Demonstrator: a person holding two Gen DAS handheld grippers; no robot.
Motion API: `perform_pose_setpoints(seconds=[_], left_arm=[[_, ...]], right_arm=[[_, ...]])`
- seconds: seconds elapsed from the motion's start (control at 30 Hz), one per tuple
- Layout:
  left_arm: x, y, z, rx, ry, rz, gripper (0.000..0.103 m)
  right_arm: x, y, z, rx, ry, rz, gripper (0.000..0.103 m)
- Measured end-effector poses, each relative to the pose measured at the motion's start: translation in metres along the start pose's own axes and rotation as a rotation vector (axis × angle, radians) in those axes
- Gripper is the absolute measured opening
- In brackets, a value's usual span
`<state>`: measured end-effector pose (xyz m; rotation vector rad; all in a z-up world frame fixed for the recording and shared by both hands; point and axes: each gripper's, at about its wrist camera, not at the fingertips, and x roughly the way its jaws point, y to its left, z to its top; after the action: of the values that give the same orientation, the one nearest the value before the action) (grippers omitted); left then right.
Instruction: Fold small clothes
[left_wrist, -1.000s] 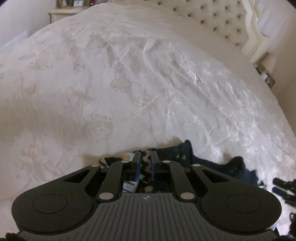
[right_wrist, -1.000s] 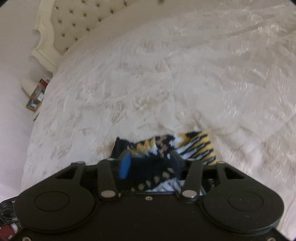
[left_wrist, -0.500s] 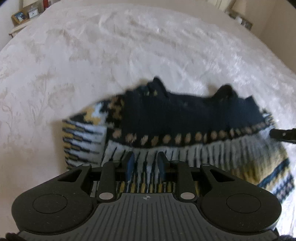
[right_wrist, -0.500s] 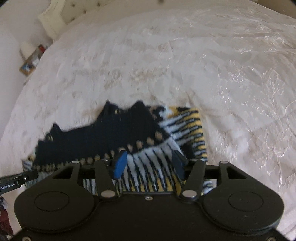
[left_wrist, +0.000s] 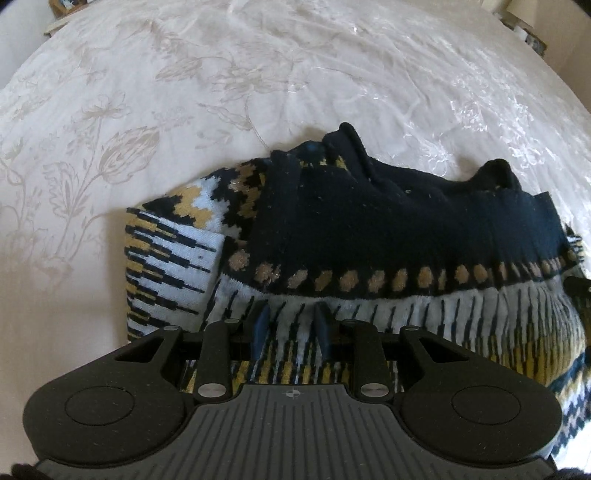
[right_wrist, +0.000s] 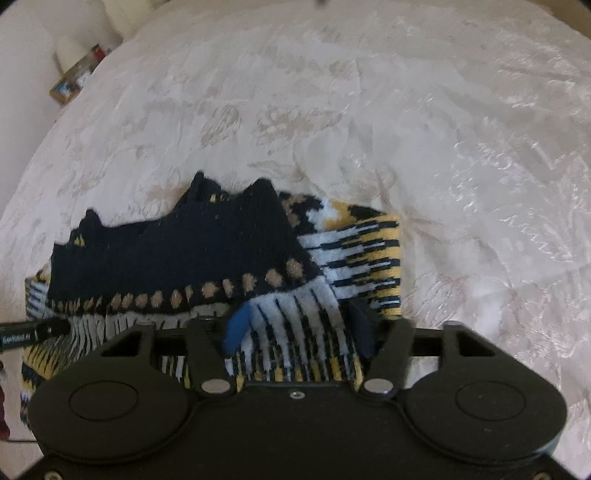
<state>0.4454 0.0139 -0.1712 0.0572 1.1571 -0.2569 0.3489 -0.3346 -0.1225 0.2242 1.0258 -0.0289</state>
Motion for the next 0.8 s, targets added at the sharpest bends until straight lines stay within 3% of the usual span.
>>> perform_pose_setpoints(seconds=[0.13,0.3,0.33,0.4,0.47,0.5,0.8], left_arm=[[0.004,-0.005,0.003,0.026,0.008,0.002,0.027],[0.004,-0.008,0.009,0.032,0.024,0.01,0.027],[0.0,-0.009,0.008,0.031,0.027,0.011,0.027],[-0.01,-0.008,0.006,0.016,0.016,0.007,0.027],[-0.021,-0.006,-0.002,0.003,0.002,0.001,0.027],[-0.027,-0.004,-0.009,0.0,-0.003,-0.001,0.027],[-0.054,0.023,-0.083,-0.018,0.025,0.026,0.028]], right_arm=[[-0.004,0.007,0.006,-0.142,-0.012,-0.116,0.008],[0.003,-0.008,0.008,-0.049,0.01,-0.06,0.011],[0.0,-0.009,0.007,-0.041,0.007,-0.047,0.021],[-0.009,-0.013,0.005,-0.006,-0.008,-0.025,0.028],[-0.019,-0.021,-0.001,0.048,-0.015,-0.003,0.063],[-0.025,-0.026,-0.003,0.072,-0.022,0.02,0.069],[-0.054,-0.044,-0.064,0.114,0.052,0.051,0.069]])
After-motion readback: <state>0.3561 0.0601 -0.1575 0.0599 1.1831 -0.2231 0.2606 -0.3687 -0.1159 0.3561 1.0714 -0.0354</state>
